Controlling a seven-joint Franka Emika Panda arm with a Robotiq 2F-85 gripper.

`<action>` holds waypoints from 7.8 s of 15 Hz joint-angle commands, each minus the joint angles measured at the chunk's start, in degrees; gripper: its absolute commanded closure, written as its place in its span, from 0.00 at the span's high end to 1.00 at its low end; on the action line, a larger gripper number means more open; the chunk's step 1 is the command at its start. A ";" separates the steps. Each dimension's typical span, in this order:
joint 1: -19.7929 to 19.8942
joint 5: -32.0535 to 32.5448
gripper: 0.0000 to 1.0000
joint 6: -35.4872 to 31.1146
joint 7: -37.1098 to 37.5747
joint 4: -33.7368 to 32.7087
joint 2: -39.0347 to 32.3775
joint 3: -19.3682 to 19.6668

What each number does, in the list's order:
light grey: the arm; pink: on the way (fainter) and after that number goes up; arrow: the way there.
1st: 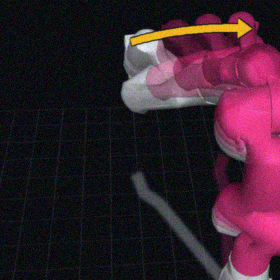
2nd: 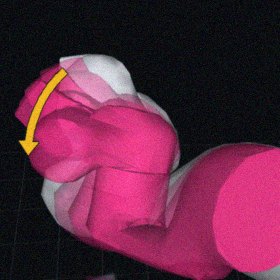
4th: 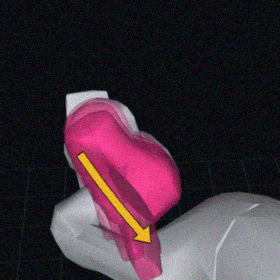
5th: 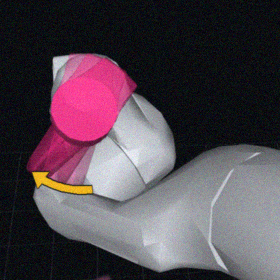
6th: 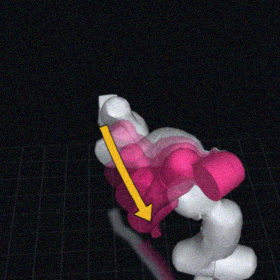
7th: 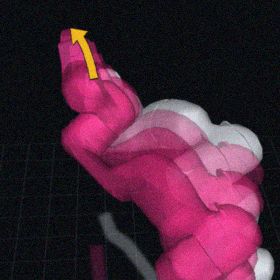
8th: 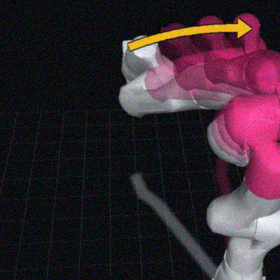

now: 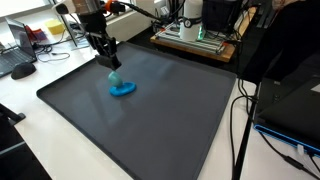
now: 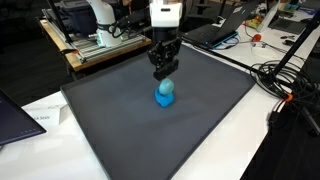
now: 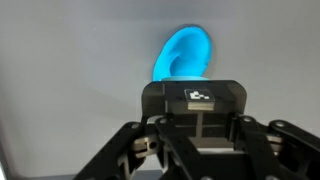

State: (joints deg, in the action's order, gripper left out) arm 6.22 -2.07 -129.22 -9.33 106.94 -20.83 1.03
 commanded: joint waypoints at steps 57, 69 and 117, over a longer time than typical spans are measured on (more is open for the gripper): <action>4.67 -1.37 0.22 -11.44 -20.10 3.67 -7.03 -2.59; 8.35 -7.50 0.22 -10.93 -29.70 0.49 -10.33 -4.83; -7.42 13.30 0.47 13.31 12.91 -12.93 -1.57 1.66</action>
State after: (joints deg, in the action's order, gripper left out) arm -1.35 11.18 -116.07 3.55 94.13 -22.38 2.87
